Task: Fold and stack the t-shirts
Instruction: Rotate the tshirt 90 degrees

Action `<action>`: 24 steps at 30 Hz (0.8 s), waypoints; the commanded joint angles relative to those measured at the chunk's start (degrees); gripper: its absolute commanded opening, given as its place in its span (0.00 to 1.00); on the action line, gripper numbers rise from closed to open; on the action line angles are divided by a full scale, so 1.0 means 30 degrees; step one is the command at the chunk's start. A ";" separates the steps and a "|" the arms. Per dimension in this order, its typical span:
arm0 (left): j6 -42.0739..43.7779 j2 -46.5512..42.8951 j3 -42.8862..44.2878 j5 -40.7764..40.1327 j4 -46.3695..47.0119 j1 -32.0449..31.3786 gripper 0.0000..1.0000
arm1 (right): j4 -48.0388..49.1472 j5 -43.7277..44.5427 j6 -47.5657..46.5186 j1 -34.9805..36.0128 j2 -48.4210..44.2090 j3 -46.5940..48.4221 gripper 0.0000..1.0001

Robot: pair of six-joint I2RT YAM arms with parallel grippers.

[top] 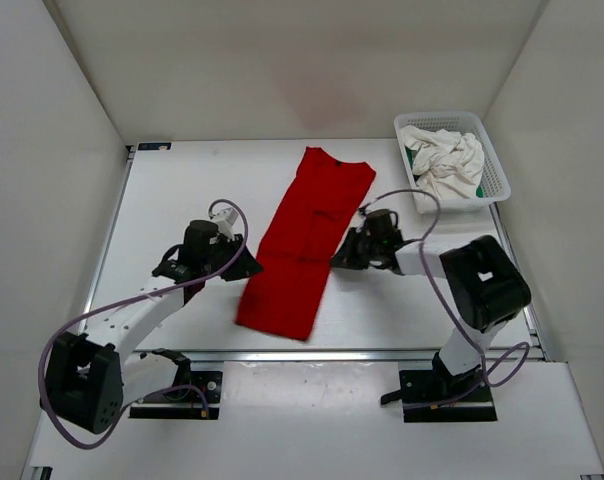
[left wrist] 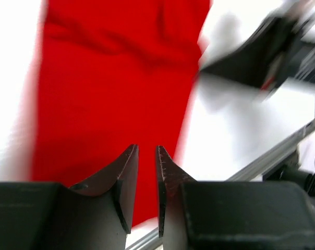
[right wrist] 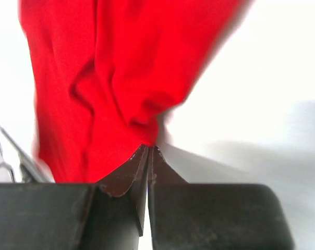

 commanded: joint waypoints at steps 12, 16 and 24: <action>0.0238 0.0101 -0.2871 -0.0323 -0.0547 -0.3725 0.50 | -0.6362 -0.0718 -0.4309 -0.4792 -0.9651 -0.5086 0.40; -0.1022 0.0714 -0.3485 0.0643 0.0856 -0.6155 0.61 | -0.8644 0.0918 -0.3259 -0.3771 -1.2986 -0.7194 0.40; -0.2841 0.2147 -0.3312 0.0646 0.3408 -0.7768 0.66 | -1.0995 0.2158 -0.0383 -0.2065 -1.7241 -0.9540 0.41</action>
